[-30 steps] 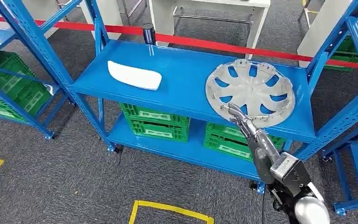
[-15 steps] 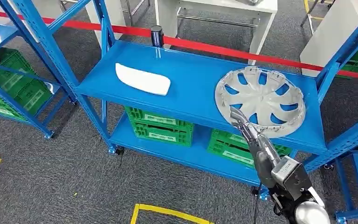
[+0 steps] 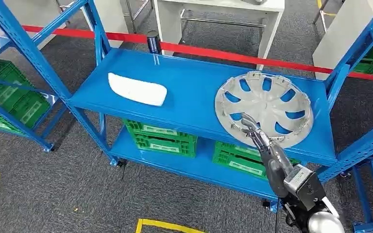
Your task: Take the parts from the cabinet and place them on the table.
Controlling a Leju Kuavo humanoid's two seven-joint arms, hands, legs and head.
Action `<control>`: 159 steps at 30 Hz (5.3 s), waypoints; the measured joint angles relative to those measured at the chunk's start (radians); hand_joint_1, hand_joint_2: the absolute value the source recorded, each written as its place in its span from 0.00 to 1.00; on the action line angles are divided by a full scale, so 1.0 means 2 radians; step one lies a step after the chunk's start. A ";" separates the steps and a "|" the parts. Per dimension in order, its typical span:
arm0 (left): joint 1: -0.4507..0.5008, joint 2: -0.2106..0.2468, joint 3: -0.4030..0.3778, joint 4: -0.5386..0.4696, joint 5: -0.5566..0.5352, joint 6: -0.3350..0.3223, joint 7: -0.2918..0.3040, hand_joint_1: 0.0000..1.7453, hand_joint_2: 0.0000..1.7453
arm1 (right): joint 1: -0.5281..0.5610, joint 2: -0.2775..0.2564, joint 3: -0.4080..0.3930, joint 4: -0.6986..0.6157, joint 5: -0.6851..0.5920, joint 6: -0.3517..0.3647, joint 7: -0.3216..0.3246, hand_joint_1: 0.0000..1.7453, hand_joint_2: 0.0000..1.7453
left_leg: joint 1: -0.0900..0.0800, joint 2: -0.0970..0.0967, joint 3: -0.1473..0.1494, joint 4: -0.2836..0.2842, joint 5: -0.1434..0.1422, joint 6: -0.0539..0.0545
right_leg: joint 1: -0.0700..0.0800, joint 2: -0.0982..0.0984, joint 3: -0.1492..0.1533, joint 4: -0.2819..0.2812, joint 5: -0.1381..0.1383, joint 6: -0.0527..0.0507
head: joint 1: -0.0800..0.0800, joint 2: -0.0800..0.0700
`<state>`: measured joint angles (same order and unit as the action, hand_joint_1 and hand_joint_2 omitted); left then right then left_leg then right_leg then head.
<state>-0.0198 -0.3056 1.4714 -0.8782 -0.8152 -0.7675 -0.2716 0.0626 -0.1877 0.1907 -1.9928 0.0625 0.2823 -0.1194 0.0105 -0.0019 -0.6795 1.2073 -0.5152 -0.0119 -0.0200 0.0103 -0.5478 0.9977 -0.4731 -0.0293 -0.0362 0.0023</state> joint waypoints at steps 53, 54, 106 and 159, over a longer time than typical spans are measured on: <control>-0.005 0.017 -0.013 0.044 -0.055 0.038 -0.017 0.00 0.00 | -0.111 -0.039 0.067 0.082 0.340 -0.020 0.140 0.00 1.00 | -0.007 -0.003 0.066 -0.108 0.022 0.010 | -0.003 -0.002 -0.024 0.001 0.020 0.010 | 0.004 0.000; -0.005 0.019 -0.015 0.046 -0.056 0.039 -0.017 0.00 0.00 | -0.113 -0.039 0.067 0.085 0.354 -0.014 0.144 0.00 1.00 | -0.007 -0.003 0.062 -0.100 0.015 0.006 | -0.003 -0.003 -0.022 0.000 0.019 0.008 | 0.003 0.000; -0.002 0.029 -0.036 0.069 -0.060 0.039 -0.020 0.00 0.00 | 0.018 -0.016 -0.032 0.050 0.286 -0.043 0.122 0.00 1.00 | -0.006 -0.002 0.066 -0.120 0.037 0.026 | -0.001 -0.005 -0.086 0.148 -0.045 0.019 | 0.003 0.000; -0.006 0.057 -0.059 0.118 -0.081 0.069 -0.036 0.00 0.00 | -0.090 0.048 -0.065 0.147 0.494 -0.011 0.195 0.00 1.00 | -0.007 0.001 0.054 -0.103 0.028 0.012 | 0.002 -0.003 -0.017 0.002 0.013 0.011 | 0.001 0.000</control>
<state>-0.0316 -0.1919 1.3538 -0.6420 -0.9770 -0.6287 -0.3429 -0.1175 -0.0915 0.0610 -1.6991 1.0499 0.2610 0.2701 -0.0044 -0.0003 -0.5722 1.0005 -0.4584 0.0128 -0.0156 0.0047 -0.5808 1.0023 -0.4470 -0.0071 -0.0347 0.0023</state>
